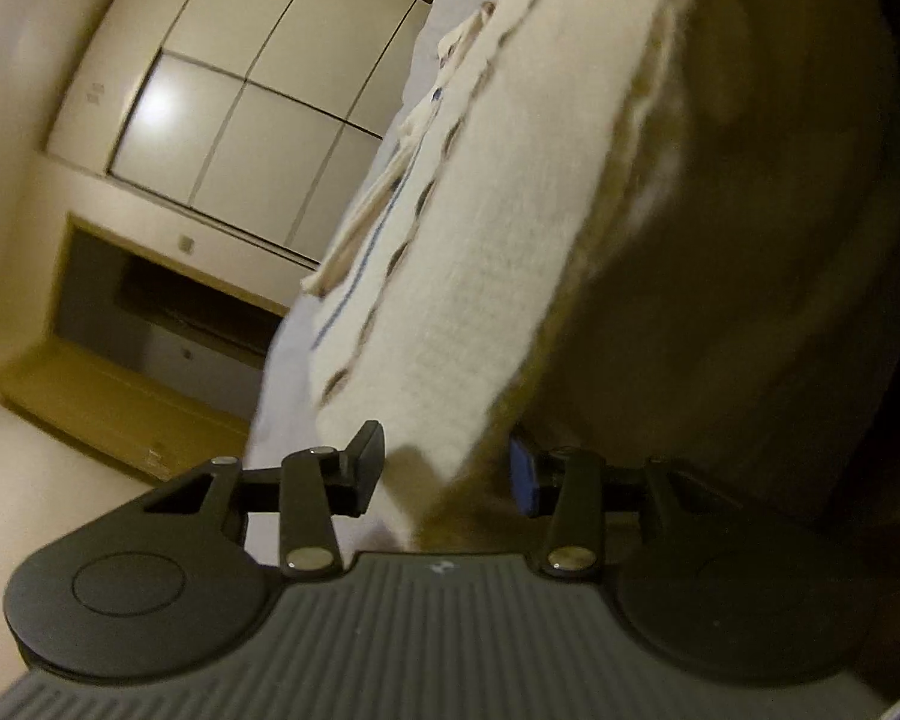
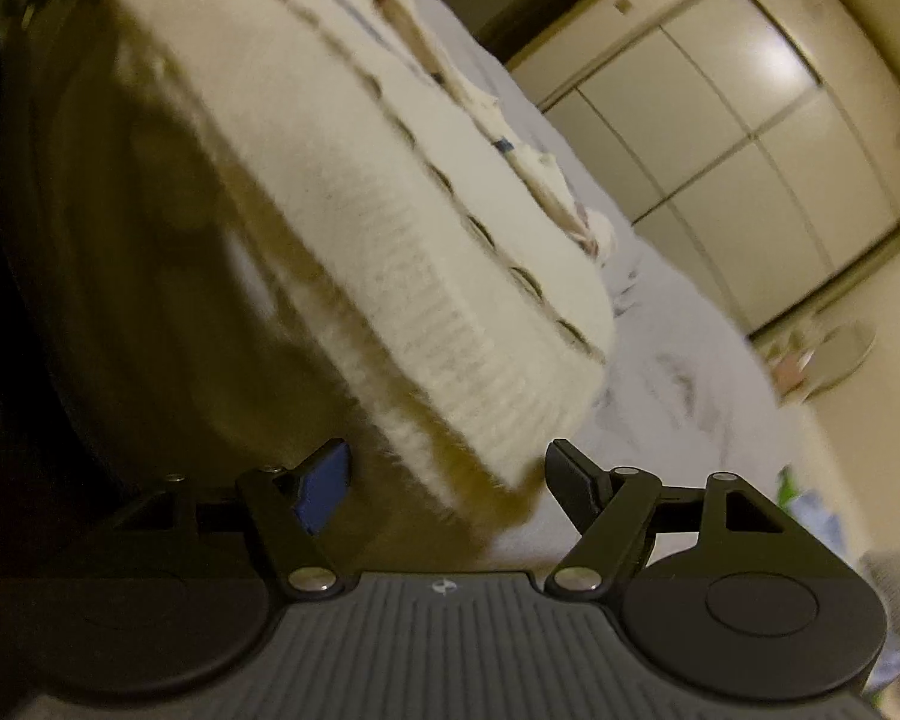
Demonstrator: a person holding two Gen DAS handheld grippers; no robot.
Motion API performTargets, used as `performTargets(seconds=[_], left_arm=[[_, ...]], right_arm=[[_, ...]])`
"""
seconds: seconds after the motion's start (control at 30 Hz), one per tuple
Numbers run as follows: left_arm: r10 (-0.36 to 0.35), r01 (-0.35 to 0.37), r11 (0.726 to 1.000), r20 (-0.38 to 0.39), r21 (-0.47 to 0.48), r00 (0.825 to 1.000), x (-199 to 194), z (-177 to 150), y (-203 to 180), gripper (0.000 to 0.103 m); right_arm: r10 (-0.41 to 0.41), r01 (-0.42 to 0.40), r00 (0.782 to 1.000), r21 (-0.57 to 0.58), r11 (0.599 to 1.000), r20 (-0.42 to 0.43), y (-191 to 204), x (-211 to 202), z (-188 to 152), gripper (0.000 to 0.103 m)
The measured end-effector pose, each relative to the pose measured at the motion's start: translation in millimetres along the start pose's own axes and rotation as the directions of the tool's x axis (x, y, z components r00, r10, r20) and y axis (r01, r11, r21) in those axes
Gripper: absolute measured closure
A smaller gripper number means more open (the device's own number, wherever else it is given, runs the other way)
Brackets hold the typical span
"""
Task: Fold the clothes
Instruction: 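Lift the hem with both grippers and fold it over toward the collar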
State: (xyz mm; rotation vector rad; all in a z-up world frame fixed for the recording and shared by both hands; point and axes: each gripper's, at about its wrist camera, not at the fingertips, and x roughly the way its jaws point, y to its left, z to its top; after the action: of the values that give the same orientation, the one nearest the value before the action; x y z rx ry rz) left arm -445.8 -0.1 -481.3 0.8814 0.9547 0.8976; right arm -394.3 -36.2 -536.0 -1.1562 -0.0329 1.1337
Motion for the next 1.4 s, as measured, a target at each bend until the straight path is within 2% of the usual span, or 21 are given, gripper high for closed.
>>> performTargets(seconds=[0.07, 0.13, 0.17, 0.2, 0.27, 0.33, 0.43, 0.5, 0.6, 0.67, 0.77, 0.8, 0.87, 0.93, 1.0, 1.07, 1.13, 1.17, 1.27, 1.4], left_arm=[[0.02, -0.02, 1.0, 0.001, 0.024, 1.0, 2, -3, 2, 0.063], [0.023, -0.023, 1.0, 0.005, -0.009, 1.0, 1, -4, 12, 0.063], [0.02, -0.02, 0.999, 0.007, -0.039, 1.0, 1, -4, 20, 0.063], [0.016, -0.015, 0.997, 0.012, -0.07, 1.0, 1, -1, 27, 0.064], [-0.001, 0.004, 0.991, 0.019, -0.131, 1.0, -1, 0, 39, 0.065], [-0.019, 0.02, 0.994, 0.018, -0.111, 1.0, 5, 0, 35, 0.065], [-0.026, 0.026, 1.0, 0.006, -0.001, 1.0, 13, -9, 12, 0.065], [-0.012, 0.012, 0.999, 0.006, 0.041, 1.0, 16, -15, 2, 0.065], [0.01, -0.012, 0.998, 0.033, 0.059, 0.999, 19, -16, 3, 0.065], [0.038, -0.04, 0.999, 0.067, 0.03, 0.997, 21, -12, 16, 0.073], [0.067, -0.068, 0.998, 0.105, 0.011, 0.992, 25, -8, 29, 0.083], [0.048, -0.052, 0.998, 0.096, 0.034, 0.994, 29, -9, 27, 0.085], [0.005, -0.011, 0.997, 0.073, 0.082, 0.997, 36, -12, 21, 0.093], [-0.02, 0.016, 0.998, 0.065, 0.067, 0.998, 37, -14, 24, 0.094], [-0.062, 0.064, 0.997, 0.048, -0.046, 0.997, 34, -8, 45, 0.094], [-0.093, 0.103, 0.974, 0.056, -0.2, 0.994, 29, 0, 78, 0.094], [-0.101, 0.125, 0.939, 0.09, -0.321, 0.991, 21, 6, 110, 0.095], [-0.104, 0.135, 0.922, 0.103, -0.362, 0.989, 17, 8, 121, 0.095], [-0.117, 0.179, 0.851, 0.154, -0.493, 0.981, 2, 6, 155, 0.095], [-0.115, 0.208, 0.778, 0.191, -0.593, 0.975, -26, -1, 180, 0.095]], right_arm=[[-0.035, 0.036, 0.999, -0.056, 0.998, 0.012, 4, 6, 0, 0.033], [-0.068, 0.071, 0.997, -0.1, 0.992, 0.034, 3, 8, 0, 0.045], [-0.087, 0.092, 0.995, -0.105, 0.99, 0.05, 0, 8, 1, 0.056], [-0.114, 0.12, 0.991, -0.086, 0.989, 0.075, -5, 4, 2, 0.059], [-0.15, 0.154, 0.981, -0.028, 0.988, 0.122, -19, -2, 4, 0.058], [-0.123, 0.125, 0.983, -0.007, 0.992, 0.135, -26, 2, 4, 0.058], [-0.109, 0.12, 0.99, -0.14, 0.983, 0.086, -13, 29, -3, 0.058], [-0.109, 0.127, 0.989, -0.199, 0.972, 0.101, -6, 38, -8, 0.058], [-0.126, 0.161, 0.98, -0.24, 0.957, 0.155, -6, 44, -9, 0.059], [-0.136, 0.181, 0.972, -0.239, 0.954, 0.191, -12, 49, -5, 0.063], [-0.118, 0.161, 0.975, -0.23, 0.96, 0.19, -24, 61, 4, 0.07], [-0.104, 0.146, 0.977, -0.231, 0.962, 0.185, -26, 66, 6, 0.082], [-0.074, 0.117, 0.983, -0.257, 0.959, 0.17, -25, 73, 9, 0.096], [-0.049, 0.084, 0.989, -0.254, 0.963, 0.141, -26, 74, 13, 0.096], [-0.012, 0.029, 0.995, -0.169, 0.985, 0.102, -42, 69, 22, 0.097], [0.006, 0.004, 0.993, -0.078, 0.997, 0.117, -65, 58, 33, 0.097], [-0.009, 0.014, 0.989, -0.028, 1.0, 0.148, -83, 44, 43, 0.097], [-0.019, 0.021, 0.987, -0.012, 1.0, 0.161, -91, 38, 48, 0.098], [-0.047, 0.045, 0.98, 0.013, 0.999, 0.194, -105, 19, 62, 0.098], [-0.073, 0.069, 0.974, 0.025, 0.997, 0.212, -112, -11, 70, 0.098]])
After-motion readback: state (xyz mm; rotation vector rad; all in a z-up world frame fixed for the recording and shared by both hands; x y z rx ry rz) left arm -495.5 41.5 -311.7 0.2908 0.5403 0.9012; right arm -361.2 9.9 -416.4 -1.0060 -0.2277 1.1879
